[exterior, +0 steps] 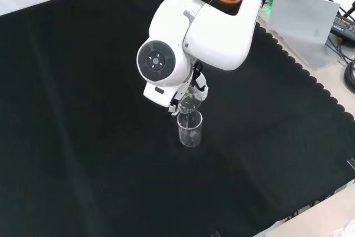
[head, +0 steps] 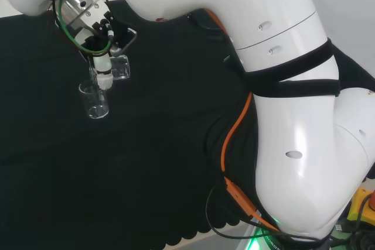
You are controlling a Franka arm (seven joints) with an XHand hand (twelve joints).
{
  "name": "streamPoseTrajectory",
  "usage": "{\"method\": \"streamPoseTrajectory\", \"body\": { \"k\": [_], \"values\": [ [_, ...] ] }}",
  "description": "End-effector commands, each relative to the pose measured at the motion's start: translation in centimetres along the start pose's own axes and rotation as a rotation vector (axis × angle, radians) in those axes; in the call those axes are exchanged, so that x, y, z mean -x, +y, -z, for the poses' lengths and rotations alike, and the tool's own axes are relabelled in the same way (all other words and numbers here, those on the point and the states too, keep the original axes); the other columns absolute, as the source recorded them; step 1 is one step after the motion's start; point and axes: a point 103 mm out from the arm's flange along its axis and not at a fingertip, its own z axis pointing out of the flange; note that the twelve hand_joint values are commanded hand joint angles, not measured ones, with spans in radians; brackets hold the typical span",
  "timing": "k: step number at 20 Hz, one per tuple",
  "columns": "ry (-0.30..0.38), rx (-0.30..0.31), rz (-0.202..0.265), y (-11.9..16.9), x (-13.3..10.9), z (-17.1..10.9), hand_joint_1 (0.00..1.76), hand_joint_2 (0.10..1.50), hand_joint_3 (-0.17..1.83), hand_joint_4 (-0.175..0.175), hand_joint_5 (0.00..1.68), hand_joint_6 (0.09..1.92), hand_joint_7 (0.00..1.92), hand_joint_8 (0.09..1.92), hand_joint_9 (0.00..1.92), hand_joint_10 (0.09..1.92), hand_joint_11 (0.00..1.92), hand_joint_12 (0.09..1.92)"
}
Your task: Pour the water from the handheld beaker into the one on the table.
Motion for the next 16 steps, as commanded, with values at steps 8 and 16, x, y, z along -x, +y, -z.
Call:
{"method": "streamPoseTrajectory", "body": {
  "k": [8,16],
  "values": [
    [0.002,-0.005,-0.005,0.71,0.48,-0.59,1.19,0.56,0.70,0.099,1.55,0.15,1.79,0.09,1.70,0.09,1.26,0.84],
    [-0.003,-0.007,-0.006,0.56,0.40,-0.47,1.19,0.56,0.70,0.102,1.55,0.15,1.79,0.09,1.70,0.09,1.26,0.83]
  ]
}}
